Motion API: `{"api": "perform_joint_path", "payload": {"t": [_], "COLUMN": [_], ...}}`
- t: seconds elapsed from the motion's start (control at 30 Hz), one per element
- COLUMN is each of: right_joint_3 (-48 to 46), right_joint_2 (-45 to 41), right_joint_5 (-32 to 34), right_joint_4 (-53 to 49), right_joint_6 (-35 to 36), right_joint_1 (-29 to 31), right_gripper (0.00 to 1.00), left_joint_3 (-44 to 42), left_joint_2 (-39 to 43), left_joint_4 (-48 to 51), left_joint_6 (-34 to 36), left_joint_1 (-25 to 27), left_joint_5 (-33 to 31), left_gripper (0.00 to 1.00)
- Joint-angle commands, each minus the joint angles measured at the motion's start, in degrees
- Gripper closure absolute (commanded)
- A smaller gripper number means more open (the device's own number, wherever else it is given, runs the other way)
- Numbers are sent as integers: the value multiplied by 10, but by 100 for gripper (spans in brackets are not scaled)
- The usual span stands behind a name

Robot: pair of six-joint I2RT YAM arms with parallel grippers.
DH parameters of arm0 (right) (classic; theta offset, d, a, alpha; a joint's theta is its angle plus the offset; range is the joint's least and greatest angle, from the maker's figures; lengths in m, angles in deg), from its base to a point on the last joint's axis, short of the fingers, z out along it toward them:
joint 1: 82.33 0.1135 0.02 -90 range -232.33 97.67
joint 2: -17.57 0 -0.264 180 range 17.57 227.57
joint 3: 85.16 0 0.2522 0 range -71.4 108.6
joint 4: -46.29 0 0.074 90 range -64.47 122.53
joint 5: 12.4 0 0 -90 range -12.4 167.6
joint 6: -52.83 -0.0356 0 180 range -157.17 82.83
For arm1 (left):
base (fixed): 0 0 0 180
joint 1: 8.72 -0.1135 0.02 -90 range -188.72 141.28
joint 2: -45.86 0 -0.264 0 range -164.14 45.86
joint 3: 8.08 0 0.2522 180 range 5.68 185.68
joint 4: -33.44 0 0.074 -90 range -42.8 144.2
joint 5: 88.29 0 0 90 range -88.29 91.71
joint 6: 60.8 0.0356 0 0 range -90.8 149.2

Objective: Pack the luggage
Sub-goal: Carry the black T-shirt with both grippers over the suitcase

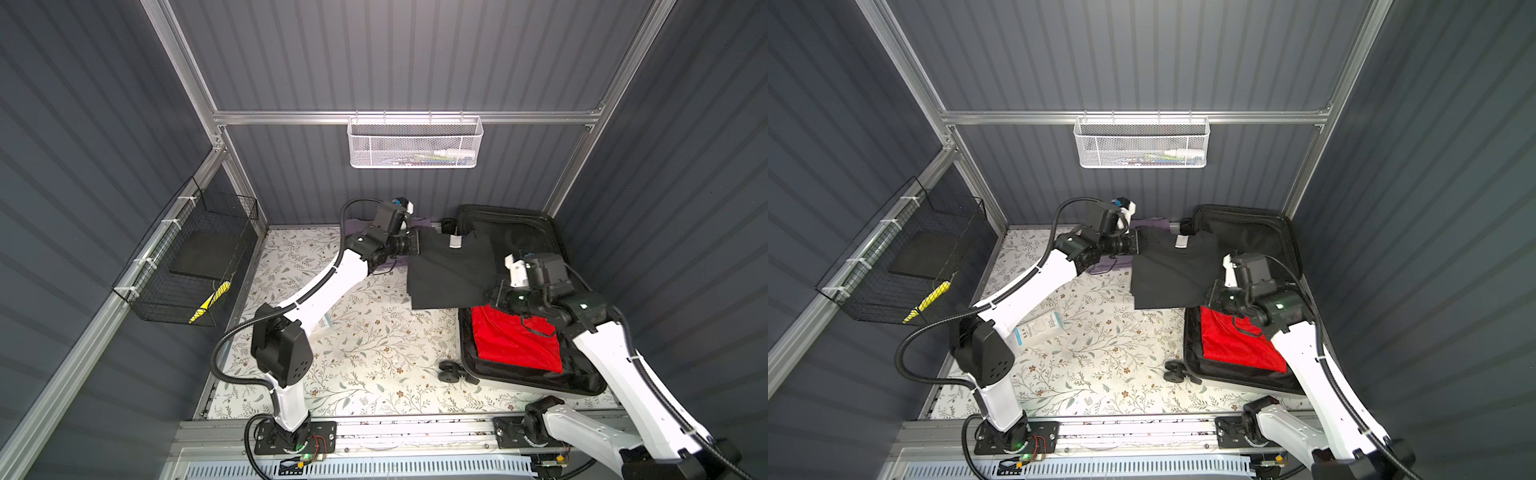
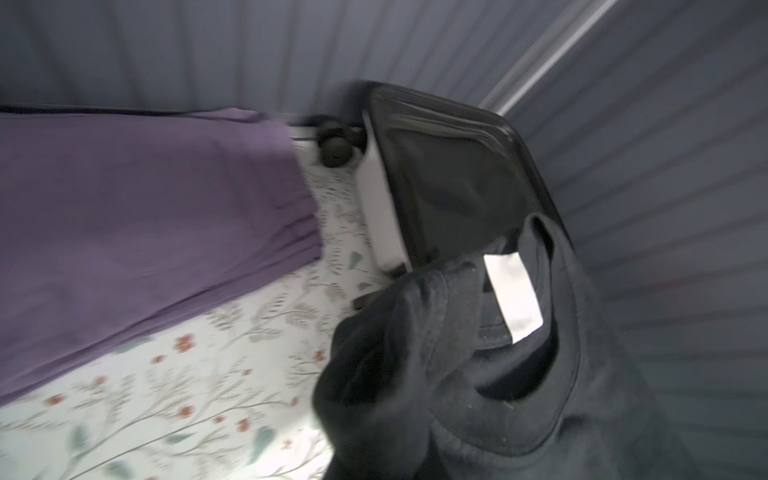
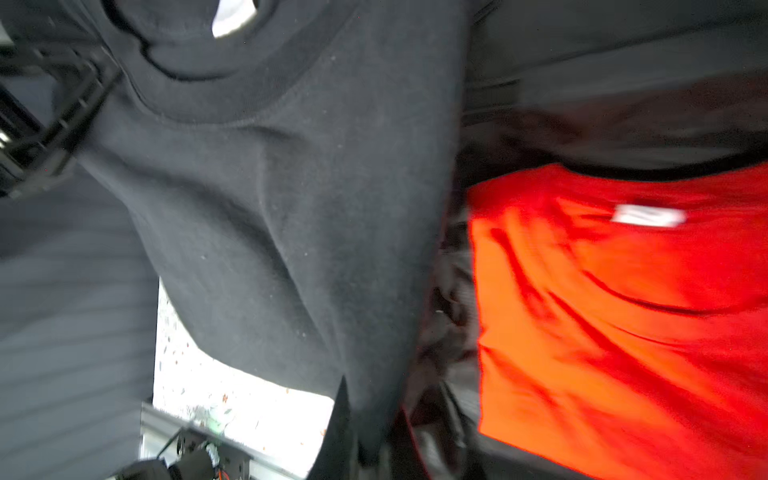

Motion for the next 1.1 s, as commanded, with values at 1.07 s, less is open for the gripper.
{"api": "perform_joint_path", "payload": {"t": [1.07], "right_joint_3": [-112], "right_joint_2": [-59], "right_joint_5": [-87], "right_joint_4": [-136], "right_joint_6": [133], "right_joint_1": [-463], "right_gripper": [100], "left_joint_3": [78], "left_joint_2": [-218], "left_joint_4": [-101], "left_joint_6": [-121], "left_joint_1": [183], "left_joint_5": [-27], "left_gripper": [100]}}
